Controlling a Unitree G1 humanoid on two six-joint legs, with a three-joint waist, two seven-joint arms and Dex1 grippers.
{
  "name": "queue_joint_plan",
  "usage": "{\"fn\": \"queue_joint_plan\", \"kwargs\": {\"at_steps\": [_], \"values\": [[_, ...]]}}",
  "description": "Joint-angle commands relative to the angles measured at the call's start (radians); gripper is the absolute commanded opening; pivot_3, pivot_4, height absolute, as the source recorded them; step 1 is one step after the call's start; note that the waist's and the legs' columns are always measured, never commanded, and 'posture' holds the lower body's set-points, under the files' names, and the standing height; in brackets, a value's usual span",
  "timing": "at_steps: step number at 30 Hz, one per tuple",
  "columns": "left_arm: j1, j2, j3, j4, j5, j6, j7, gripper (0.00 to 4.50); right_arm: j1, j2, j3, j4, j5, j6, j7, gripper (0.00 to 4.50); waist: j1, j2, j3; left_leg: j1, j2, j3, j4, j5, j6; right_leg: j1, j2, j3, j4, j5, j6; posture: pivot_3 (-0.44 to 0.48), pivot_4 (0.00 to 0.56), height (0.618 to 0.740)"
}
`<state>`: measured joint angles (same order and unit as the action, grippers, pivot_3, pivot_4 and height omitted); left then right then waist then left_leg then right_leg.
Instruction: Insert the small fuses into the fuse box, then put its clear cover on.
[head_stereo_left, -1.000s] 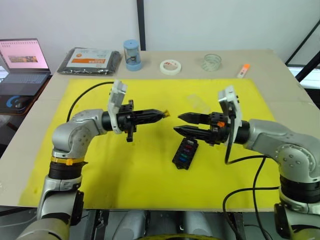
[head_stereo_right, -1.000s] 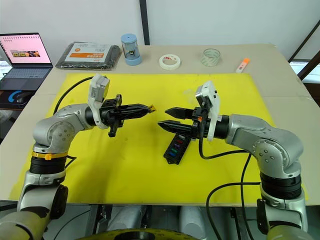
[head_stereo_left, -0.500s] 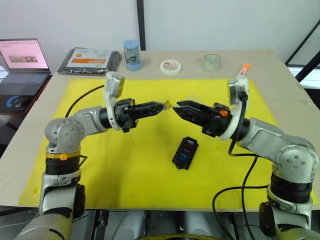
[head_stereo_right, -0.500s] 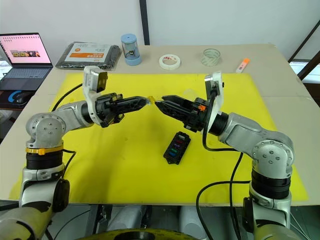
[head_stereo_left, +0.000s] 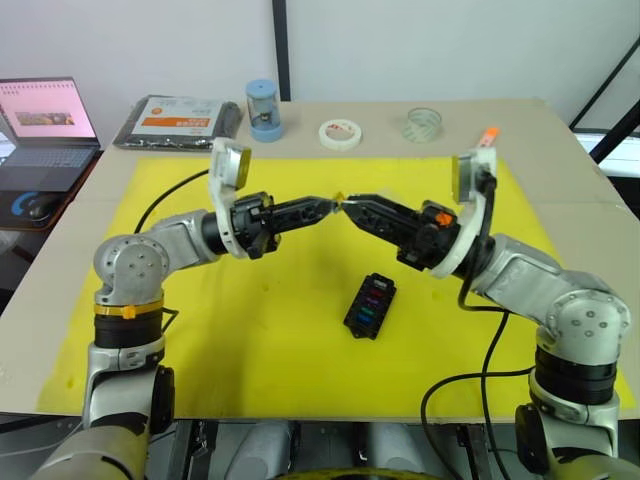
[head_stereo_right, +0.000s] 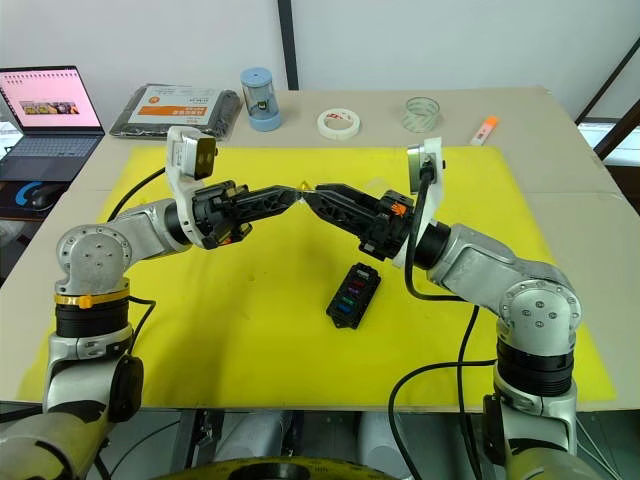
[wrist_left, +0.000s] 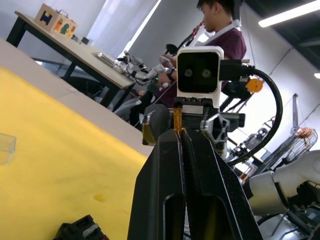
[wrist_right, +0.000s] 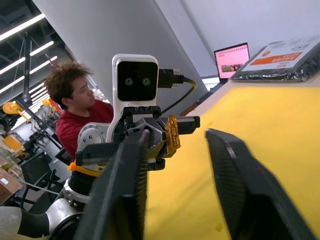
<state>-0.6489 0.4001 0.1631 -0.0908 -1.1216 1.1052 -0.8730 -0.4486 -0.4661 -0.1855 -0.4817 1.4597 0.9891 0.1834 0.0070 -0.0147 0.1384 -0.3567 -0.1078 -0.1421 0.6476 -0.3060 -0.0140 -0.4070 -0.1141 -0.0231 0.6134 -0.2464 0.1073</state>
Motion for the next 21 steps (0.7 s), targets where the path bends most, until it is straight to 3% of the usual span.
{"fn": "queue_joint_plan", "kwargs": {"at_steps": [1,3,10,14,19,21], "values": [[-0.018,-0.002,0.012,-0.027,-0.032,-0.004,0.006,0.0,-0.015,-0.008,0.003,-0.019,0.036,-0.029,-0.01,0.56,0.0,0.0,0.0,0.0,0.0,0.0,0.0,0.0,0.0,0.0,0.0,0.0,0.0,0.0,0.0,0.0,0.15,0.74],[-0.018,-0.003,0.011,-0.027,-0.036,-0.003,0.009,0.0,-0.019,-0.011,0.009,-0.018,0.041,-0.035,-0.013,0.01,0.0,0.0,0.0,0.0,0.0,0.0,0.0,0.0,0.0,0.0,0.0,0.0,0.0,0.0,0.0,0.0,0.15,0.74],[-0.018,-0.003,0.002,-0.035,-0.034,-0.006,0.015,0.0,-0.022,-0.029,0.018,-0.012,0.066,-0.055,-0.021,0.01,0.0,0.0,0.0,0.0,0.0,0.0,0.0,0.0,0.0,0.0,0.001,0.0,0.0,0.0,0.0,0.0,0.15,0.74],[0.005,0.022,-0.035,-0.045,0.033,-0.045,-0.015,0.99,-0.024,-0.054,0.011,-0.006,0.089,-0.055,-0.024,0.0,0.0,0.0,0.0,0.0,0.0,0.0,0.0,0.0,0.0,0.0,0.0,0.0,0.0,0.0,0.0,0.0,0.15,0.74],[0.024,0.074,-0.079,-0.025,0.104,-0.099,-0.103,2.8,-0.029,-0.17,-0.013,0.006,0.088,-0.021,0.017,0.0,0.002,0.0,0.0,0.0,0.0,0.0,0.0,0.0,0.0,0.0,0.001,0.0,-0.001,0.0,0.0,0.0,0.15,0.74],[0.046,0.113,-0.144,-0.041,0.195,-0.188,-0.181,3.5,-0.036,-0.246,-0.011,0.003,0.036,-0.001,0.055,0.0,0.003,0.0,0.0,0.0,0.0,0.0,0.0,0.0,0.0,0.0,0.001,0.0,-0.001,0.0,0.0,0.0,0.15,0.74]]}}
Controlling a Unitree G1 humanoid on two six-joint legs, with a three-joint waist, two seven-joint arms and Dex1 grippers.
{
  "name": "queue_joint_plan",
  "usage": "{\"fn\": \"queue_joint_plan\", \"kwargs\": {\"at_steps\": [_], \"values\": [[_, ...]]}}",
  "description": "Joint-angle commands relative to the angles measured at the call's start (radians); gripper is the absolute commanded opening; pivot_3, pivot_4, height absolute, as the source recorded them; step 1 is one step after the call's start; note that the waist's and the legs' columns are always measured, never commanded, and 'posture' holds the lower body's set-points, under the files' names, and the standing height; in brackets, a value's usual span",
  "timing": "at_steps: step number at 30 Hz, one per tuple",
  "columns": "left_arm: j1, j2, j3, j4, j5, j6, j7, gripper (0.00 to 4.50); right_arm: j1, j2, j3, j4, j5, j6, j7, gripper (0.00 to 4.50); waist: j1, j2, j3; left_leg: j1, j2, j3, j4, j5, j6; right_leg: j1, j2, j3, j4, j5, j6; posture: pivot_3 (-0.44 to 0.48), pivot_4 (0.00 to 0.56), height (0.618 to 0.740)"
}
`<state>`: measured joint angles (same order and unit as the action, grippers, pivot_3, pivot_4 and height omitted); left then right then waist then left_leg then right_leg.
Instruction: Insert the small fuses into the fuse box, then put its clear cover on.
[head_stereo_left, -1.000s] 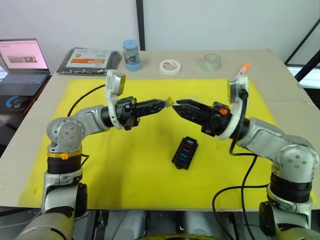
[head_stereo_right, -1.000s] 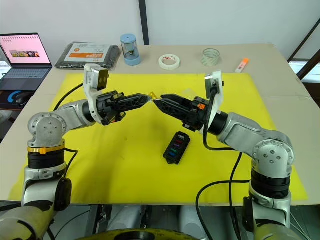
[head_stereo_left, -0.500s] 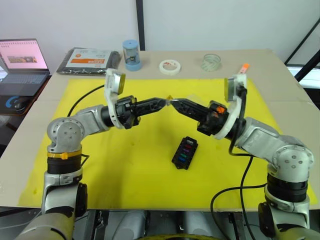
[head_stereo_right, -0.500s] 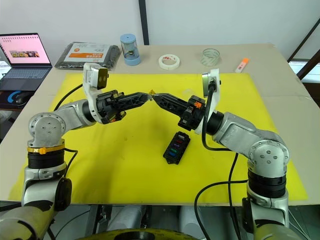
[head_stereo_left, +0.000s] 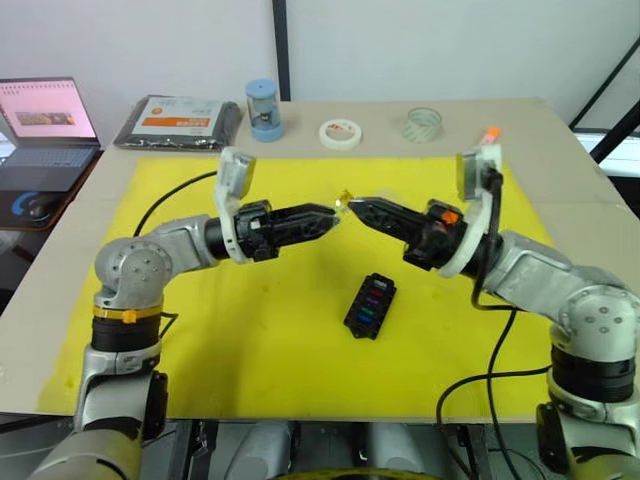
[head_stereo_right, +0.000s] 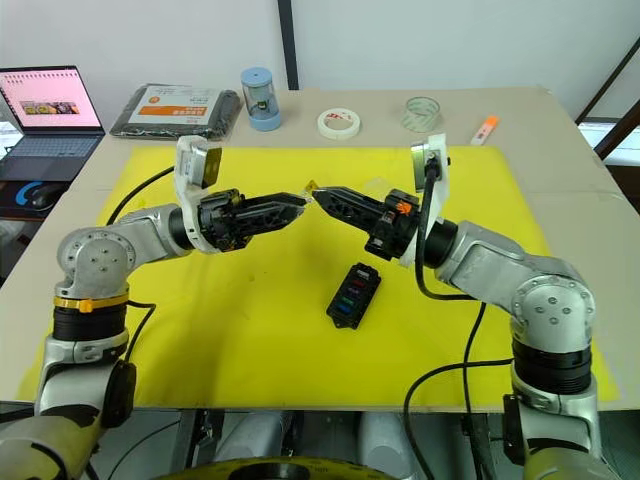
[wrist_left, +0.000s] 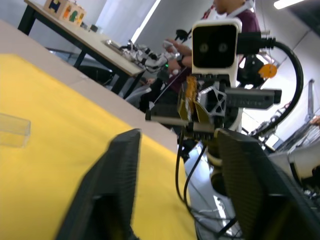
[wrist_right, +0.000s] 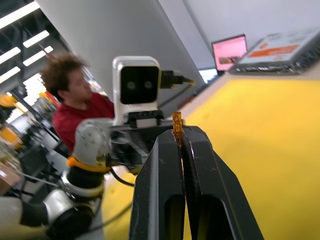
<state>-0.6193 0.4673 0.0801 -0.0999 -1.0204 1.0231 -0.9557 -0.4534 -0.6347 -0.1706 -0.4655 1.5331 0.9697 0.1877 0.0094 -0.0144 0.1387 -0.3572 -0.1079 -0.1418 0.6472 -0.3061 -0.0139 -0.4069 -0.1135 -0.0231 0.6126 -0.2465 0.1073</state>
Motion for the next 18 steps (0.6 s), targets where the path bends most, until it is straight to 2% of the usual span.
{"fn": "queue_joint_plan", "kwargs": {"at_steps": [1,3,7,10,14,18], "values": [[0.035,0.067,-0.118,-0.041,0.181,-0.207,-0.156,3.82,-0.033,-0.135,-0.012,-0.022,-0.096,0.034,0.073,0.0,0.0,0.0,0.0,0.0,0.0,0.0,0.0,0.0,0.0,0.0,0.0,0.0,0.0,0.0,0.0,0.0,0.15,0.74],[0.056,0.083,-0.195,-0.039,0.303,-0.365,-0.231,4.45,-0.032,-0.225,0.02,-0.042,-0.204,0.048,0.112,0.0,0.002,0.001,0.001,0.0,0.0,0.001,-0.001,0.0,0.0,0.0,0.0,0.0,-0.001,0.0,0.0,0.0,0.15,0.74],[0.064,0.04,-0.301,0.029,0.512,-0.698,-0.31,4.45,0.013,-0.393,0.144,-0.139,-0.504,-0.011,0.215,0.0,0.008,0.001,0.001,-0.001,0.0,0.001,-0.001,0.0,0.001,0.0,-0.001,0.0,-0.003,0.0,0.0,0.0,0.15,0.74],[0.055,-0.008,-0.34,0.109,0.611,-0.882,-0.334,4.45,0.046,-0.428,0.202,-0.187,-0.612,-0.023,0.235,0.0,0.005,0.001,0.001,-0.002,0.0,0.001,0.0,-0.001,0.002,0.001,-0.002,-0.001,-0.004,0.0,0.0,0.0,0.15,0.74],[0.04,-0.046,-0.362,0.171,0.663,-0.971,-0.36,4.45,0.067,-0.417,0.231,-0.217,-0.687,-0.016,0.256,0.0,0.003,0.0,0.001,-0.002,0.0,0.002,0.0,-0.001,0.002,0.001,-0.003,-0.001,-0.004,0.0,0.0,0.0,0.15,0.74],[0.036,-0.061,-0.368,0.184,0.679,-0.99,-0.365,4.45,0.066,-0.396,0.235,-0.22,-0.726,0.001,0.266,0.0,0.004,0.0,0.001,-0.001,0.0,0.001,0.0,-0.001,0.002,0.001,-0.003,-0.001,-0.004,0.0,0.0,0.0,0.15,0.74]]}}
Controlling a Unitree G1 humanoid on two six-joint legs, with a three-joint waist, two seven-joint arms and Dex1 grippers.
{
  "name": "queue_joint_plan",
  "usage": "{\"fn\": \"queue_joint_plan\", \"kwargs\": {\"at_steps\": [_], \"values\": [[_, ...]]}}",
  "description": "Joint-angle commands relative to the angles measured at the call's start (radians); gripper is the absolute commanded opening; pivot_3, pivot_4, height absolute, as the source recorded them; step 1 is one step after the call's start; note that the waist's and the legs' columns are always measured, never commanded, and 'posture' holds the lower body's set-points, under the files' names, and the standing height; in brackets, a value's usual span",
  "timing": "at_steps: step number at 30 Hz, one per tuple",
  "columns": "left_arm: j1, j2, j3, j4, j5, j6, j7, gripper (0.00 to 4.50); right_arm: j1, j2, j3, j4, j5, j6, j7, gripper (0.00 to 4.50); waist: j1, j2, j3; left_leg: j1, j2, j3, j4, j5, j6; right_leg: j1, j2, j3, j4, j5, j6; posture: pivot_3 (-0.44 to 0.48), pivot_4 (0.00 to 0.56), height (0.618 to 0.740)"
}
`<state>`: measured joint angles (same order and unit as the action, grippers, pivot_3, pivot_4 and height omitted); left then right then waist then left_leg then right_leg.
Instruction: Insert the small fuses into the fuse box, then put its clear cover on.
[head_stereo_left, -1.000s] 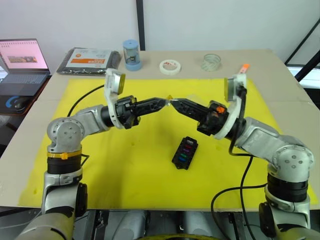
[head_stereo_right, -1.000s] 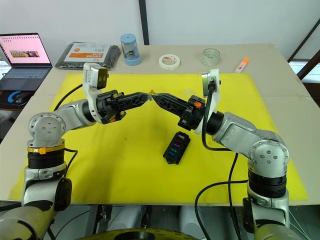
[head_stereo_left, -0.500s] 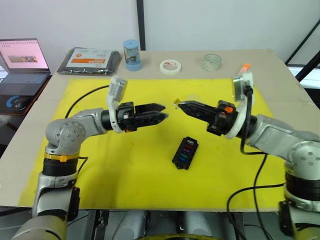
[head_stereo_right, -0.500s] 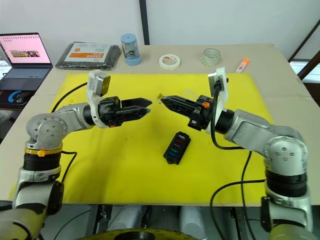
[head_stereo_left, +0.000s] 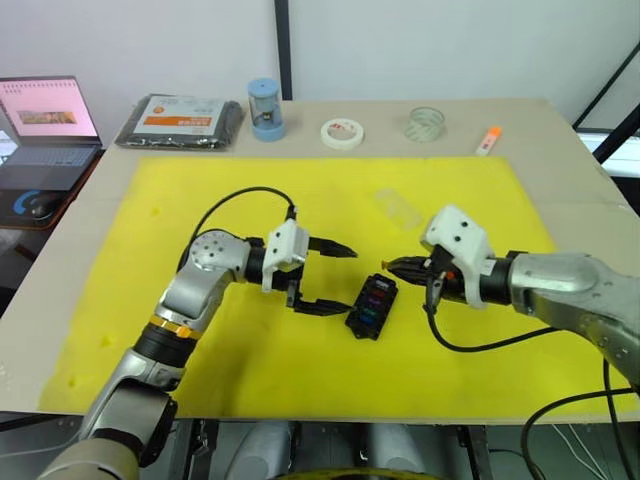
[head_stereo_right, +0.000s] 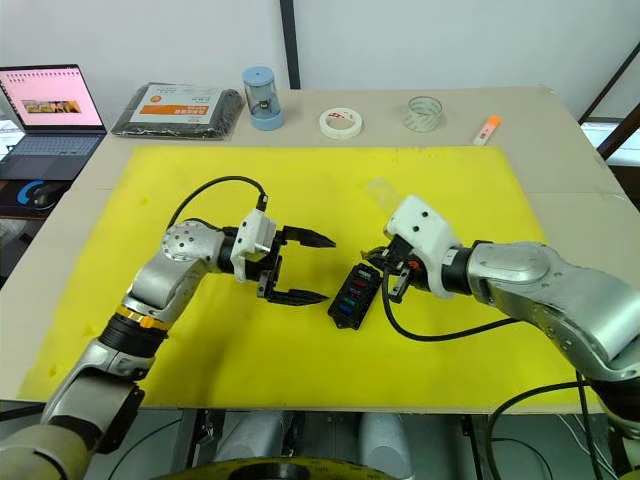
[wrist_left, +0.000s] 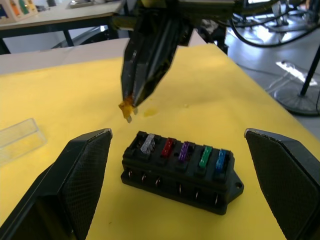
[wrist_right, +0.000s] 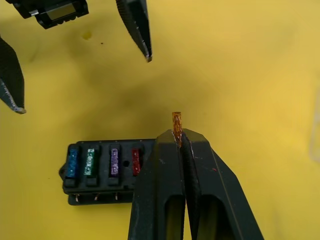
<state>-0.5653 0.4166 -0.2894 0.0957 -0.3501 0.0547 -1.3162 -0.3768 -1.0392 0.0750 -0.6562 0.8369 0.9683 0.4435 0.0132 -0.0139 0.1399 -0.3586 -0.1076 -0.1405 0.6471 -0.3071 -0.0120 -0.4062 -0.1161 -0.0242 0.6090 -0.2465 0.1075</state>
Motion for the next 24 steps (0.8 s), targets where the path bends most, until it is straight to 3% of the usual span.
{"fn": "queue_joint_plan", "kwargs": {"at_steps": [1,24], "values": [[-0.012,-0.01,-0.001,-0.02,0.013,-0.021,-0.004,4.45,-0.012,0.014,-0.007,-0.028,-0.04,0.009,0.012,0.0,0.001,0.0,0.0,0.0,0.0,0.0,0.0,0.0,0.0,0.0,0.0,0.0,0.0,0.0,0.0,0.0,0.15,0.74],[0.016,0.002,-0.008,-0.034,0.063,-0.01,0.023,4.45,0.043,0.111,0.057,-0.007,-0.25,0.013,0.072,0.0,0.0,0.0,0.0,0.001,0.0,-0.001,0.0,0.0,0.0,0.001,0.001,-0.002,0.0,0.0,0.0,0.0,0.15,0.74]]}}
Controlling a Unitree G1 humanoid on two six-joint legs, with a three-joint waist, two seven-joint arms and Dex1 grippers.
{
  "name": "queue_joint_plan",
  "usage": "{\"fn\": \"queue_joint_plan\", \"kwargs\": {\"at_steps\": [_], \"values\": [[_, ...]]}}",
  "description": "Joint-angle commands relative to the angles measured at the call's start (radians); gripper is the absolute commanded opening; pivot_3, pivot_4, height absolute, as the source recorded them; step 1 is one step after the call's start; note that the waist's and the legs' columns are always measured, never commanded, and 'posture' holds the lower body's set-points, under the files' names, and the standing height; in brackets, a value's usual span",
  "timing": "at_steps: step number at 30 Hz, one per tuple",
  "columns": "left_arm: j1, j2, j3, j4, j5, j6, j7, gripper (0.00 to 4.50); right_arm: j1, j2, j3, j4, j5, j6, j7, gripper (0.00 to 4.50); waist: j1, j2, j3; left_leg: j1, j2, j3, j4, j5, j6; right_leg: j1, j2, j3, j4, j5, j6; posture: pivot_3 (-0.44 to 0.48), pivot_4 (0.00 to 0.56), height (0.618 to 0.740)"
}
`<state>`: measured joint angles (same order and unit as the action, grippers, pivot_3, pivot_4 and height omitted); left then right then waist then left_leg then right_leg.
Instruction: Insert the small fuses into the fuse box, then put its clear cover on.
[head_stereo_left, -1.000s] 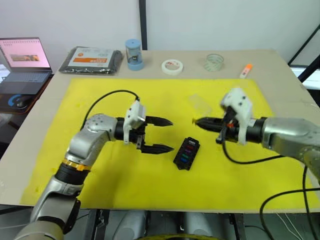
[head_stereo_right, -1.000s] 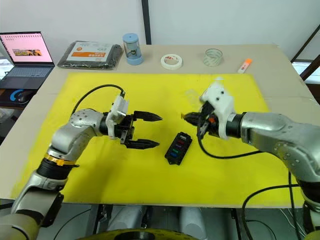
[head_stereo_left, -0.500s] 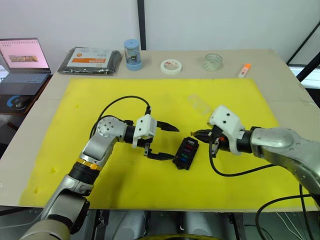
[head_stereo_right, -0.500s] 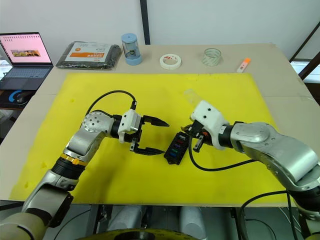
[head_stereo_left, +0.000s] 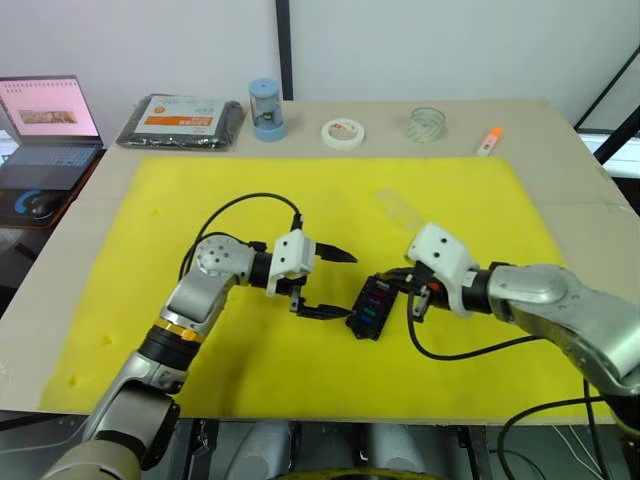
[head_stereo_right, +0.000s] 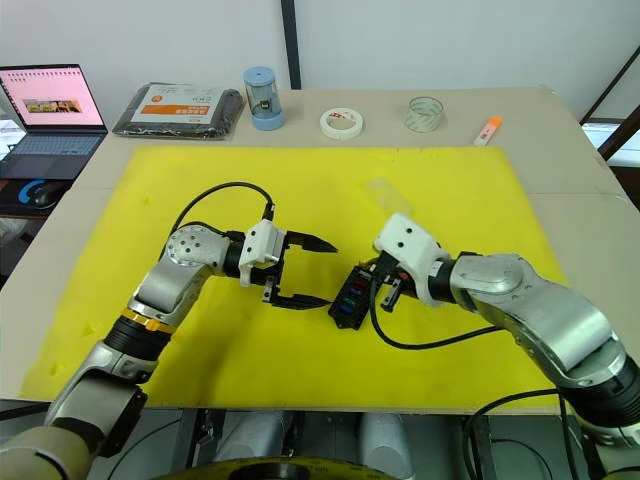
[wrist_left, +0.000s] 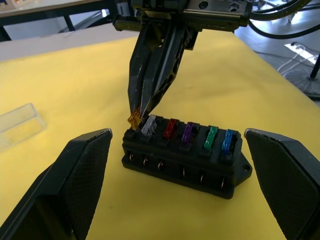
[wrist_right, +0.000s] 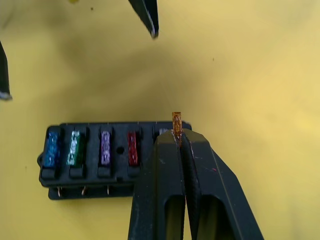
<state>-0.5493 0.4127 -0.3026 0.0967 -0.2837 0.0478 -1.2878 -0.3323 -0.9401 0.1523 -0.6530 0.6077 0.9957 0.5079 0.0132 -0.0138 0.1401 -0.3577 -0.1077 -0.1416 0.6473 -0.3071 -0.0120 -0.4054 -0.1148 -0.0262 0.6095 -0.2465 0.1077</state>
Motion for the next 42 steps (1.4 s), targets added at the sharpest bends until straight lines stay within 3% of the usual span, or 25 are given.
{"fn": "queue_joint_plan", "kwargs": {"at_steps": [1,16,42], "values": [[0.0,0.007,0.006,-0.036,-0.003,-0.002,-0.005,4.45,0.0,0.015,-0.023,-0.01,-0.026,-0.014,0.011,0.0,-0.001,0.0,0.0,0.0,0.0,0.0,0.0,0.0,0.0,0.0,0.0,0.0,0.0,0.0,0.0,0.0,0.15,0.74],[0.002,0.007,0.006,-0.038,-0.002,-0.002,-0.01,4.45,0.018,0.049,-0.096,-0.005,-0.031,0.007,0.054,0.0,0.0,0.0,0.0,0.0,0.0,0.0,0.0,0.0,0.0,0.0,0.0,0.0,0.0,0.0,0.0,0.0,0.15,0.74],[-0.003,0.007,0.008,-0.042,0.001,0.009,-0.002,4.45,0.016,0.065,-0.004,0.026,-0.162,-0.031,0.103,0.0,0.0,0.0,0.0,0.0,0.0,0.0,0.0,0.0,0.0,0.0,0.001,0.0,0.0,0.0,0.0,0.0,0.15,0.74]]}}
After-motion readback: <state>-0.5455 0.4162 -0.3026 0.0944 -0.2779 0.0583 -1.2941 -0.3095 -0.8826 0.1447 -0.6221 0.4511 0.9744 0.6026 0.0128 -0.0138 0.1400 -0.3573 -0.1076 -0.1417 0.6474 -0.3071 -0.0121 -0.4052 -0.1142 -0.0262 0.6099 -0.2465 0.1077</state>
